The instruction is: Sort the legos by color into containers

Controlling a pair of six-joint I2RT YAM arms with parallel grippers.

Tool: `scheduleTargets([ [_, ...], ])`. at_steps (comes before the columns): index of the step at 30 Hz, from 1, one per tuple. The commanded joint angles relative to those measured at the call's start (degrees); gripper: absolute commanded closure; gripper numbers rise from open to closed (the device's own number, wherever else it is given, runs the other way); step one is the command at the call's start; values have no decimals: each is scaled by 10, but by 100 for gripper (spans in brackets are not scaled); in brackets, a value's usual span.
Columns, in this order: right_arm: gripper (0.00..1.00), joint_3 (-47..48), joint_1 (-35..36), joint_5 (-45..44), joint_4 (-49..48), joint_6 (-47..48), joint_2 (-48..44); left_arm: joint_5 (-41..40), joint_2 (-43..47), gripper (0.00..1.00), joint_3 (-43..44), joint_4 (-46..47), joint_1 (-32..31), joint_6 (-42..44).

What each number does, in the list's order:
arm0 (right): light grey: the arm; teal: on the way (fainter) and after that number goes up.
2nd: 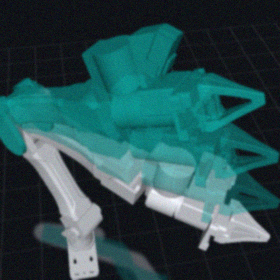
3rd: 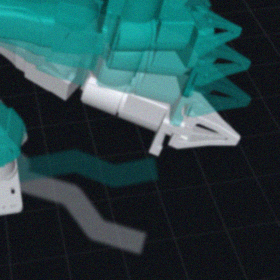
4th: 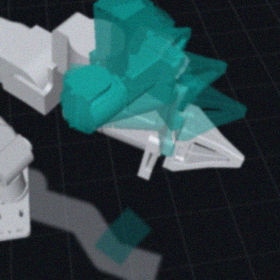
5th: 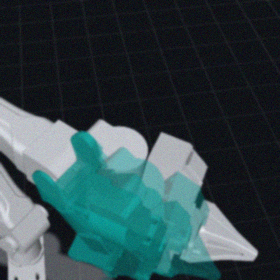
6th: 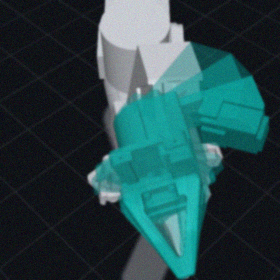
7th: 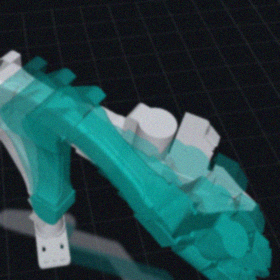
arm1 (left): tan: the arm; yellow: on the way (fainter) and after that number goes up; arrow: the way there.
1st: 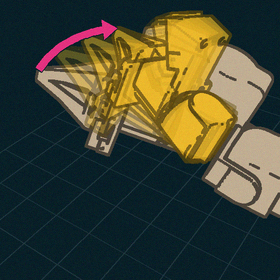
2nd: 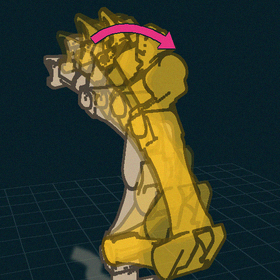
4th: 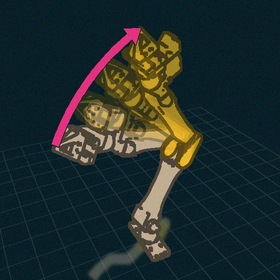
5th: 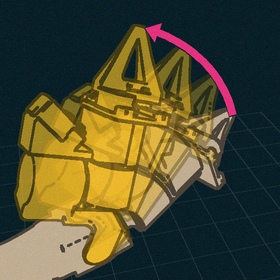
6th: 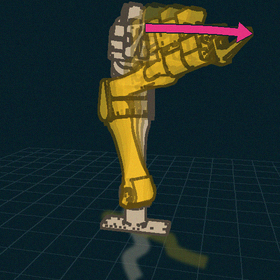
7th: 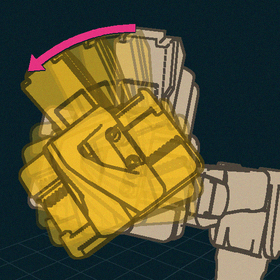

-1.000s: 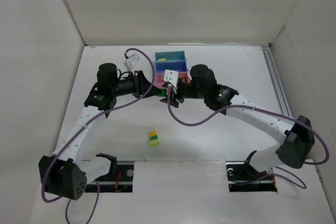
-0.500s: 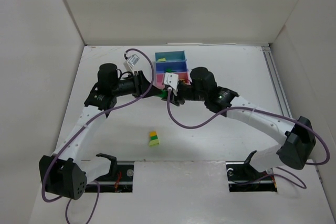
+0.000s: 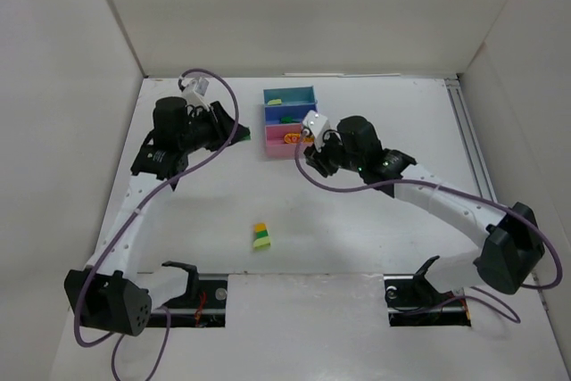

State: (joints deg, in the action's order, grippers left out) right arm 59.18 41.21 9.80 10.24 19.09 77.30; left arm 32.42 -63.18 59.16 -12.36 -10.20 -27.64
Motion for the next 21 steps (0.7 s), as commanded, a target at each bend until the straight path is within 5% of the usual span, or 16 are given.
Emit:
scheduleTargets([
  [1, 99, 87, -5, -114, 4, -80, 55, -217, -30, 95, 64, -69, -25, -24],
  [9, 100, 297, -16, -281, 95, -172, 238, -388, -133, 99, 119, -114, -64, -58],
  [21, 94, 551, -50, -287, 173, -234, 457, -431, -169, 100, 135, -124, -75, -71],
])
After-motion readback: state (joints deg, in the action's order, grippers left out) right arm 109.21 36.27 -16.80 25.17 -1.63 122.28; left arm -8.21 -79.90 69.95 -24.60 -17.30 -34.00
